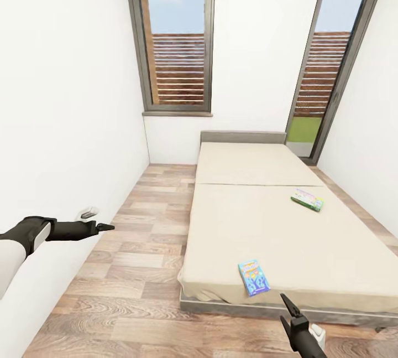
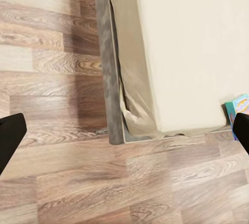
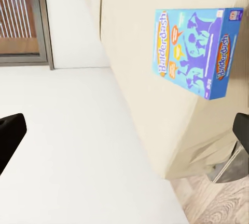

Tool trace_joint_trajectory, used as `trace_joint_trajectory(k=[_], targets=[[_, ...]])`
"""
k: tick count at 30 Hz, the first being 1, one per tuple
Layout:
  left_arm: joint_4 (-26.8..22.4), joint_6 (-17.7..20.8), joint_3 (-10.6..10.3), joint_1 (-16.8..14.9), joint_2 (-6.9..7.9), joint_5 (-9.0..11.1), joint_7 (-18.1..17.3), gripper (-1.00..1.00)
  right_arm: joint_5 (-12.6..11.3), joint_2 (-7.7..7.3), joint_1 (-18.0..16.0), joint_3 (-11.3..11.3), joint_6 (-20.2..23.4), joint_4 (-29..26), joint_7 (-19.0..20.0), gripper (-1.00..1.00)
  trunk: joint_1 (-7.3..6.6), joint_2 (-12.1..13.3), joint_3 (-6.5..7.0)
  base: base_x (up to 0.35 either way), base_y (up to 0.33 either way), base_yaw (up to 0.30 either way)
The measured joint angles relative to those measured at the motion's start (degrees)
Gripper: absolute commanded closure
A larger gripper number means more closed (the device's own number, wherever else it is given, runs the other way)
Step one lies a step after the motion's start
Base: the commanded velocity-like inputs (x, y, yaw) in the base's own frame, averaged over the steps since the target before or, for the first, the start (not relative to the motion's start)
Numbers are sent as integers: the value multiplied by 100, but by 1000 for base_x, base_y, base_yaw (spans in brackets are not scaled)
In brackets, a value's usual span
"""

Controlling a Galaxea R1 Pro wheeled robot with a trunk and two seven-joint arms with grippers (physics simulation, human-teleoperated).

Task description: Put all the toys in the child's room - the three board games (two on the bed and one on the table), the two jigsaw puzzles on the table, and the tennis ball on the table - inside the toy box on the table in the child's room.

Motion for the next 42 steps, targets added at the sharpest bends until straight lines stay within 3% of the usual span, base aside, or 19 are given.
trace_joint_trajectory(k=[11,23,42], targets=[[0,0,-2,0,-2,0,0,-100,-98,-52,27,-71,0,59,307,-100,242,-441,-198,0,0,0],[0,0,-2,0,-8,0,-2,-100,-114,-72,31,-77,0,157,378,-100,505,-923,-413,0,0,0],[0,0,-2,0,-9,0,1,-100,-123,20,24,-59,-32,149,502,-100,923,-1685,-754,0,0,0]])
